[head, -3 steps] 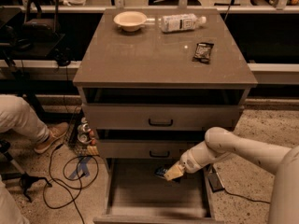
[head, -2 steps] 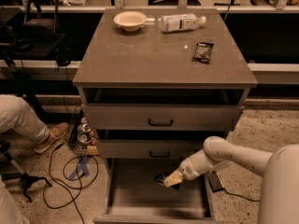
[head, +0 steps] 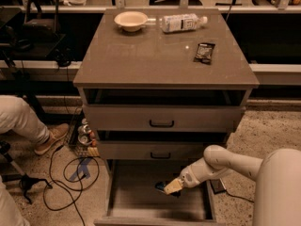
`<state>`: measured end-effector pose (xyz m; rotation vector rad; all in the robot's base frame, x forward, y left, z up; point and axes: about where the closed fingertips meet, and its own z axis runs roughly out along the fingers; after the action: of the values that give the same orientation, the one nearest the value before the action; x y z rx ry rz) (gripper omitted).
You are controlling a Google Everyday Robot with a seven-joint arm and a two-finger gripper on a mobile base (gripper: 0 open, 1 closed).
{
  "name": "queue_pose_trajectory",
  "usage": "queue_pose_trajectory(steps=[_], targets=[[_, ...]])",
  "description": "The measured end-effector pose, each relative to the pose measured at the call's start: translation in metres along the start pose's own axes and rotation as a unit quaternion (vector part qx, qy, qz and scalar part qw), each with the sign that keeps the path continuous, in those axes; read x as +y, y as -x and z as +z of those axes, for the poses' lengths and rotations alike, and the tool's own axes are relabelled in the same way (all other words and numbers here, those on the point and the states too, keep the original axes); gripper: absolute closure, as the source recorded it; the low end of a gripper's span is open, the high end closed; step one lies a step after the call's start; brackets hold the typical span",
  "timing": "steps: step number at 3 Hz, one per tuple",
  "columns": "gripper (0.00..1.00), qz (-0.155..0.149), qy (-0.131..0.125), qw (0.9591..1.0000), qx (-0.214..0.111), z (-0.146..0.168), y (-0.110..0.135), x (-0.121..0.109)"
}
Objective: Place rxbar blueberry into bottom drawer
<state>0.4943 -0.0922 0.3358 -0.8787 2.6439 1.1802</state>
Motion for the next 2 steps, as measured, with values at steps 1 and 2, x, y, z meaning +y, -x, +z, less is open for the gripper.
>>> queue_pose_trajectory(steps=[1, 2], targets=[[1.0, 0.004, -0.016, 0.9993, -0.034, 0.006, -0.002, -0.015], [1.0, 0.005, -0.03, 0.9976, -0.063, 0.015, -0.002, -0.033]])
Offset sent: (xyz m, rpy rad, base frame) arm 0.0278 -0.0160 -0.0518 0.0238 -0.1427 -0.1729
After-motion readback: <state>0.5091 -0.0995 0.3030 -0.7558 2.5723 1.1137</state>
